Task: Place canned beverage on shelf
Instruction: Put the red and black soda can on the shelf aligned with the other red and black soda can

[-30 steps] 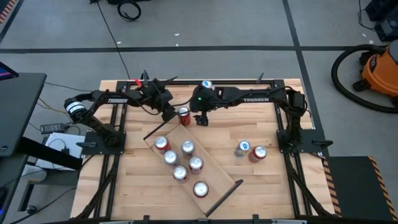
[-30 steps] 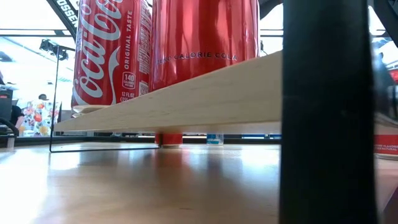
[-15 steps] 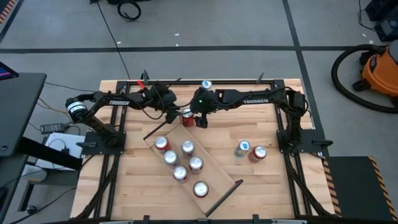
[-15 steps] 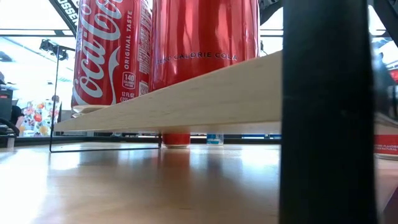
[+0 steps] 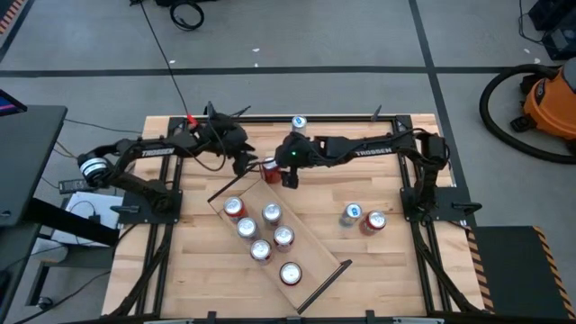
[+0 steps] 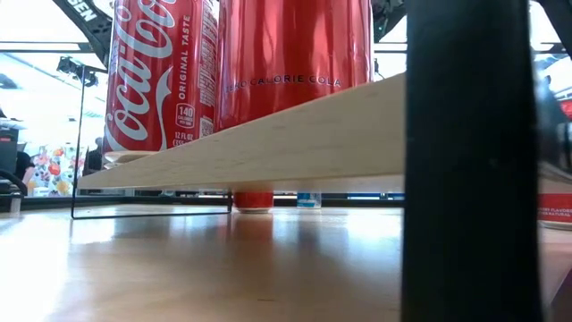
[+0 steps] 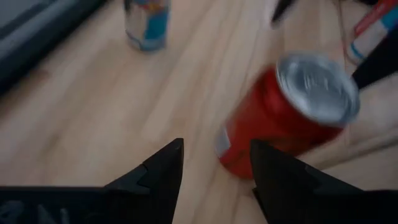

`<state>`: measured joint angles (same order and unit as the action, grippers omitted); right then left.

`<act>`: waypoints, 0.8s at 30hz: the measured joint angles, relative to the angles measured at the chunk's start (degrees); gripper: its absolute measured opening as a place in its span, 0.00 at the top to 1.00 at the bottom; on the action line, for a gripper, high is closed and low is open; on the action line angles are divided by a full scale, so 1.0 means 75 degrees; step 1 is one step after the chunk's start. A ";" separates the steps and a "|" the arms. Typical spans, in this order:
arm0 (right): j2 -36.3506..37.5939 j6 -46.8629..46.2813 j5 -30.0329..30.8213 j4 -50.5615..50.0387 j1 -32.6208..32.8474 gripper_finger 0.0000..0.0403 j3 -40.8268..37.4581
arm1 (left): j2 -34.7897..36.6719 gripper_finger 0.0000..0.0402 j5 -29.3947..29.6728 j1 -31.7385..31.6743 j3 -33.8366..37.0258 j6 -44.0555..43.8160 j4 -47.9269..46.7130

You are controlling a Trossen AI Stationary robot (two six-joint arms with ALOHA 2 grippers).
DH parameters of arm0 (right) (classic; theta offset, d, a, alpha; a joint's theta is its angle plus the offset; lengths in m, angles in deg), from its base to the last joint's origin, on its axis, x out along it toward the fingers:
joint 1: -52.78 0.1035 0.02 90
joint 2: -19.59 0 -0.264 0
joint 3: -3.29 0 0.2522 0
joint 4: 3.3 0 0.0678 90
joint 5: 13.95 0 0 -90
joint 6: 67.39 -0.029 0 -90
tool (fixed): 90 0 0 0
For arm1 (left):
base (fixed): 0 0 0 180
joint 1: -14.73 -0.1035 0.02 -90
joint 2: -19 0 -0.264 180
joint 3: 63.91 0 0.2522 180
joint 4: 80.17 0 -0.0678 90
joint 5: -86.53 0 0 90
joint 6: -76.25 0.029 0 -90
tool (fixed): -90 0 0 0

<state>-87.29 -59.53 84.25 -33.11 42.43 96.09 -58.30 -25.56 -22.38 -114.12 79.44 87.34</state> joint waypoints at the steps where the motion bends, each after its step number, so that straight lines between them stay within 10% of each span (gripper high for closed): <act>1: 0.0011 -0.0081 -0.0003 0.0188 0.0003 0.13 -0.0088 | -0.0004 0.52 0.0043 0.0070 0.0161 -0.0045 0.0129; 24: -0.0082 -0.0809 -0.0475 0.2172 -0.0137 0.13 -0.0829 | -0.0915 0.52 0.0660 0.0419 0.1030 -0.0927 0.3314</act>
<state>-87.90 -65.60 80.69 -16.82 41.41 89.87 -65.16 -20.61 -19.23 -106.40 72.49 112.20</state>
